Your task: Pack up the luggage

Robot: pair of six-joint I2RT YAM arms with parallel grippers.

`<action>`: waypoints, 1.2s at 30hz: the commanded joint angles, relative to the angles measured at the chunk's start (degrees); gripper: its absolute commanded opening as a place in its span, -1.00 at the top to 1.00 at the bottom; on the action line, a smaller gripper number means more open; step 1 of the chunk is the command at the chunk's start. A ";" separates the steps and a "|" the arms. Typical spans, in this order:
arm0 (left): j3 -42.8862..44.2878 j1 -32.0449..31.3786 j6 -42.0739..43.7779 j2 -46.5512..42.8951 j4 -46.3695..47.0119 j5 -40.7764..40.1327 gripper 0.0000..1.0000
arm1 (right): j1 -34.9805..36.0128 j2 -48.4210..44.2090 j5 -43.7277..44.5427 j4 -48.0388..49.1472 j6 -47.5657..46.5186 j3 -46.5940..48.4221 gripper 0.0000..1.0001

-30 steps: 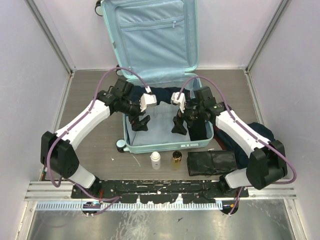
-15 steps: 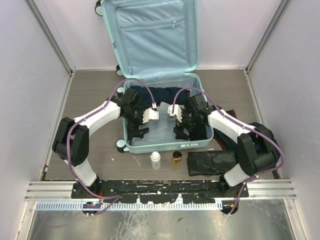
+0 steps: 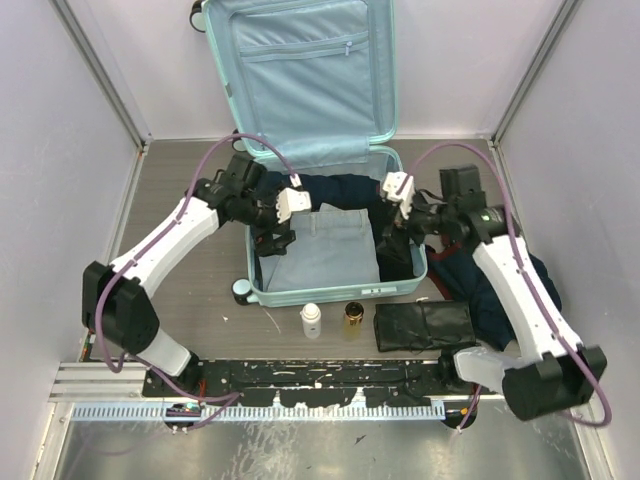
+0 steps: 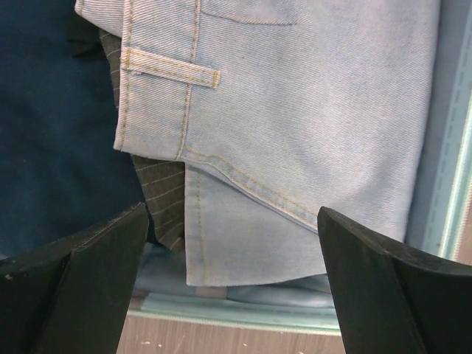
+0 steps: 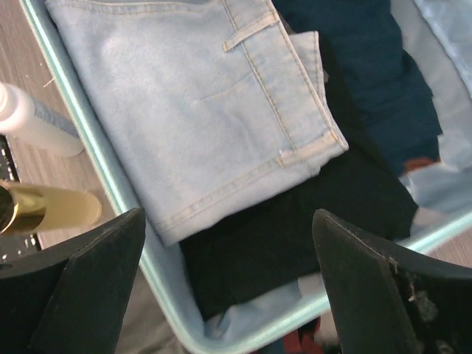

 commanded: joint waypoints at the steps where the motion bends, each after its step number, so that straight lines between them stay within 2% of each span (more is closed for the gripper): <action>1: 1.99 0.21 -5.87 -3.88 -1.63 -0.45 -0.96 | -4.60 -6.92 -2.93 -15.32 -6.68 1.55 -0.95; 4: 1.93 0.22 -8.66 -4.66 -0.91 -0.64 -0.96 | -8.08 -11.53 -0.85 -23.36 -15.44 -2.29 -0.90; 8: -0.25 0.22 -11.17 -6.22 2.57 -1.93 -0.96 | -9.93 -19.88 3.86 -25.43 -22.27 -11.40 -0.77; 12: -1.48 0.21 -11.86 -6.60 3.26 -3.45 -0.96 | -10.44 -22.04 12.03 -23.91 -21.42 -20.00 -0.53; 14: -2.08 0.22 -12.15 -6.90 2.90 -4.24 -0.96 | -12.25 -24.12 13.33 -24.00 -21.02 -22.67 -0.39; 18: -5.63 0.19 -12.13 -8.84 4.98 -4.79 -0.96 | -14.21 -30.16 14.33 -17.57 -21.12 -28.12 -0.31; 23: -4.54 0.22 -10.30 -7.73 4.22 -5.29 -0.96 | -14.22 -27.49 16.68 -13.60 -22.64 -33.72 -0.18; 29: -4.15 0.17 -8.21 -7.22 4.61 -6.05 -0.96 | -14.22 -28.41 15.04 -11.62 -26.34 -37.60 -0.19; 36: -3.94 0.26 -7.47 -6.33 6.00 -6.02 -0.96 | -14.24 -23.58 15.63 -9.28 -29.60 -40.52 -0.18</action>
